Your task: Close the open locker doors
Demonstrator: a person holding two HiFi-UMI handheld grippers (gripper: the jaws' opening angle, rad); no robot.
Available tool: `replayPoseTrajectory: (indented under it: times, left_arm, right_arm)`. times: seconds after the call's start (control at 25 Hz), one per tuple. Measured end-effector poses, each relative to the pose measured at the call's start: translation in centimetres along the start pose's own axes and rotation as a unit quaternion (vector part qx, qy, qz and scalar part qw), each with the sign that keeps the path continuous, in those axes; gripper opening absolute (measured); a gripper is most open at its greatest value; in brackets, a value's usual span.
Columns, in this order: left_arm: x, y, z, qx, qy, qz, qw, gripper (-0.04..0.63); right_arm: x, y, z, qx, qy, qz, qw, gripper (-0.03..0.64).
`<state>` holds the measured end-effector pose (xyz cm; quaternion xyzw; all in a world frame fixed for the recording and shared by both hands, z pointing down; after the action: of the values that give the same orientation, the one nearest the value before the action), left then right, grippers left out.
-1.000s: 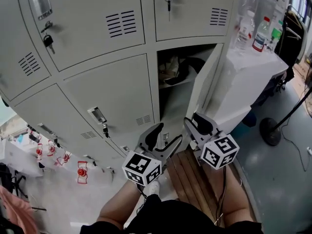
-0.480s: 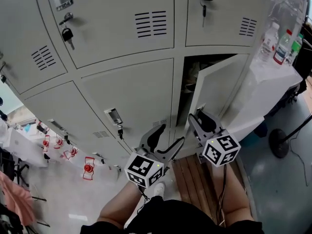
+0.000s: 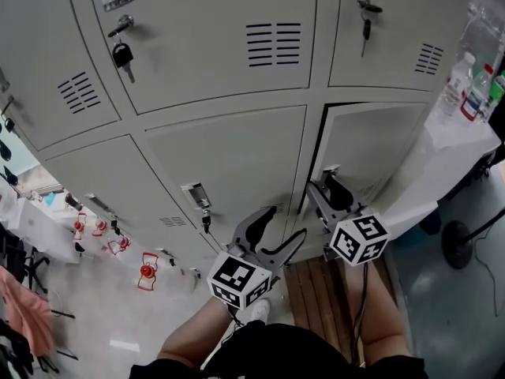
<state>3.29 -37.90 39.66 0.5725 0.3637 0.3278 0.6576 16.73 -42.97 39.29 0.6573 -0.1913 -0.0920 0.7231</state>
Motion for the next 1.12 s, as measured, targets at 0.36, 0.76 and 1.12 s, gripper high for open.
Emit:
replayPoseTrajectory:
  times: [0.36, 0.76, 1.12]
  left_arm:
    - [-0.9, 0.3, 0.4, -0.005, 0.002, -0.001, 1.0000, 0.333]
    - [-1.4, 0.4, 0.9, -0.006, 0.000, -0.002, 1.0000, 0.333]
    - [-1.3, 0.4, 0.8, -0.008, -0.007, -0.003, 0.9999, 0.333]
  right_arm:
    - [0.8, -0.1, 1.8, 0.006, -0.003, 0.003, 1.000, 0.181]
    - [1.2, 0.0, 2.3, 0.011, -0.016, -0.001, 1.000, 0.212]
    - [1.3, 0.1, 2.3, 0.007, -0.020, -0.001, 1.000, 0.213]
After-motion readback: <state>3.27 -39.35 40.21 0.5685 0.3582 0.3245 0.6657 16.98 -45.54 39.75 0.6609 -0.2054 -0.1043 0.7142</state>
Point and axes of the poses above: the fingertips, and each gripper's own axes: z forward along the fingers, x to its right, y out of its underside, the point moved 4 cm from there along -z, backward along the fingers, and after that the axes turned 5 degrees about -x, right-handed, at the moved point
